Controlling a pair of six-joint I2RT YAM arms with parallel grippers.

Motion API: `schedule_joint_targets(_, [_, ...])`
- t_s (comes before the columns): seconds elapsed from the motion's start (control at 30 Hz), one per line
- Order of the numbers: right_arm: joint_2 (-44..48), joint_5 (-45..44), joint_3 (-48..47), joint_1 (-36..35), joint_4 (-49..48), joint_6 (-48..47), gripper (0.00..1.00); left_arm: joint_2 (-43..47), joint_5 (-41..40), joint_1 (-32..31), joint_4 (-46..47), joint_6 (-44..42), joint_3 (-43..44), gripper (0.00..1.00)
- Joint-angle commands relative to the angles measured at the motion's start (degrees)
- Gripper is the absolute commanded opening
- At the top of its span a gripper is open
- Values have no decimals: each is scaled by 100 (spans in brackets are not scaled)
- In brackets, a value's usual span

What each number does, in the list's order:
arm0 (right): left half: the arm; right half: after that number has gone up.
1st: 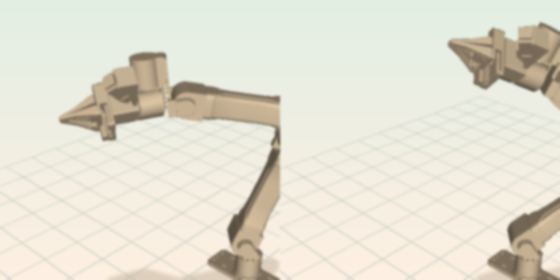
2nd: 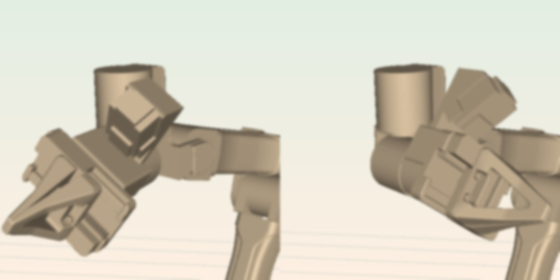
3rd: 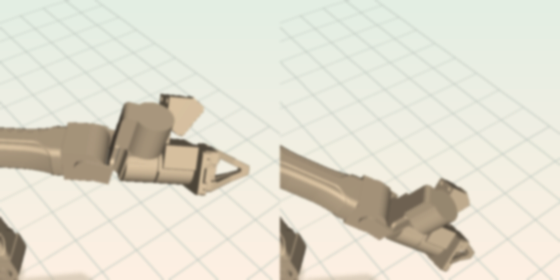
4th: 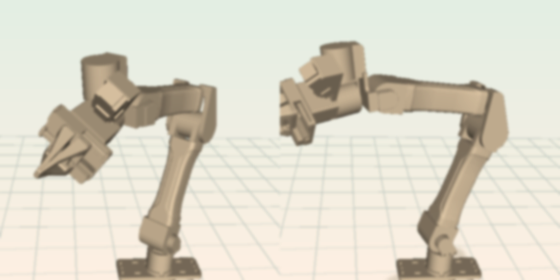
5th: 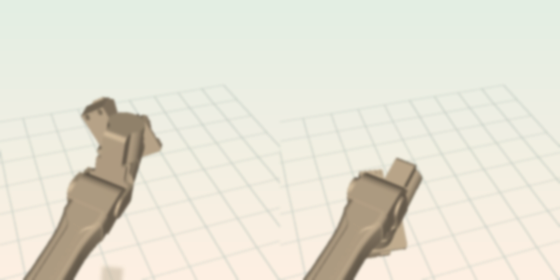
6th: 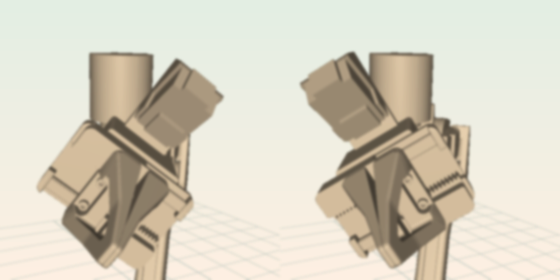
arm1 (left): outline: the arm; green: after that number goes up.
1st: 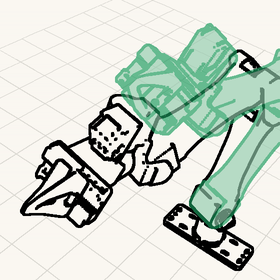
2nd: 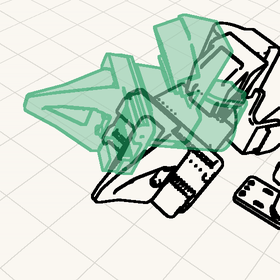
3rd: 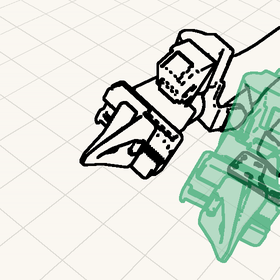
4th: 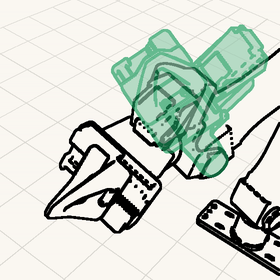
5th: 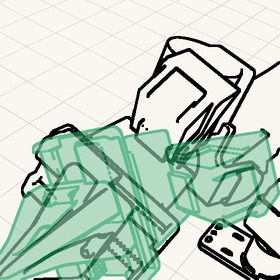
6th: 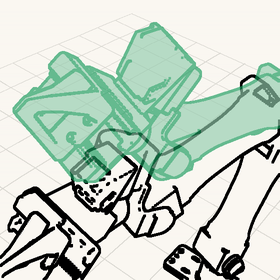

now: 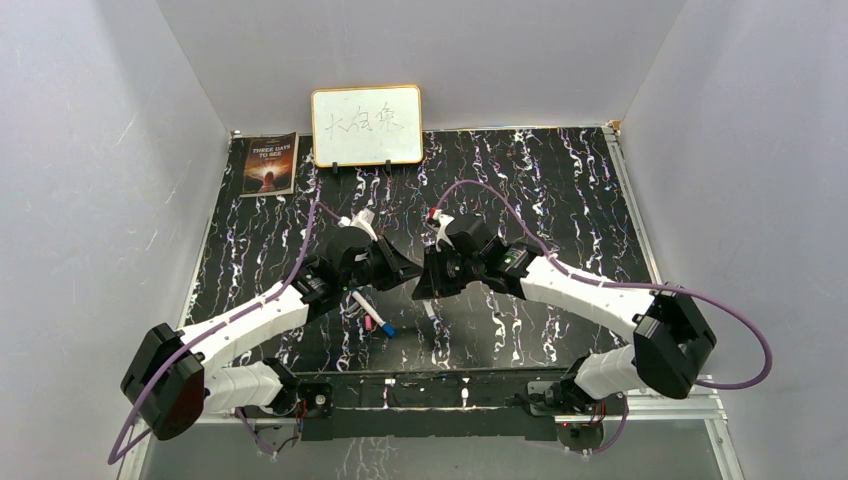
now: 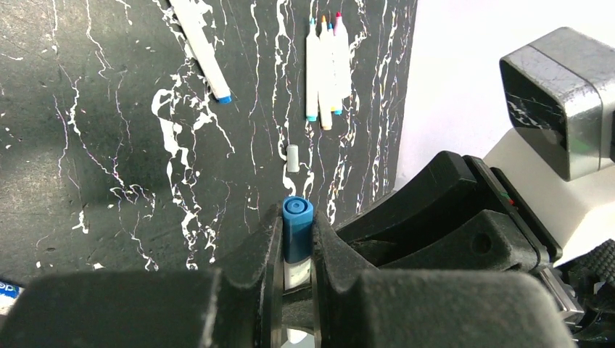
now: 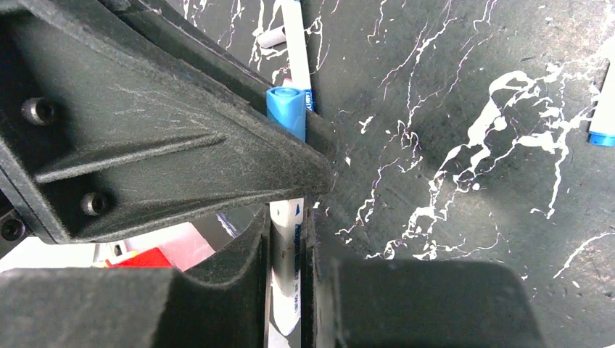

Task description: Open the pen caps

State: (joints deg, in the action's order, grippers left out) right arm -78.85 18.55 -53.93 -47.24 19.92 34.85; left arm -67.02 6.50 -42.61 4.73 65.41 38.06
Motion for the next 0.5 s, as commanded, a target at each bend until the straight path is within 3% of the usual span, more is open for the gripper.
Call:
schedule_joint_targets(0.0, [447,-126,117,-117,-181,28,0,86,-250,-28,-185,-180,269,0])
schedule_joint_targets(0.2, [1108,-262,814,-538,-194,416,0,-151,-313,301,-138,-342,496,0])
schedule_joint_targets(0.47, [1975,-528,1544,-1063,-106,944,0,-252,7,1477,4,-575,702,0])
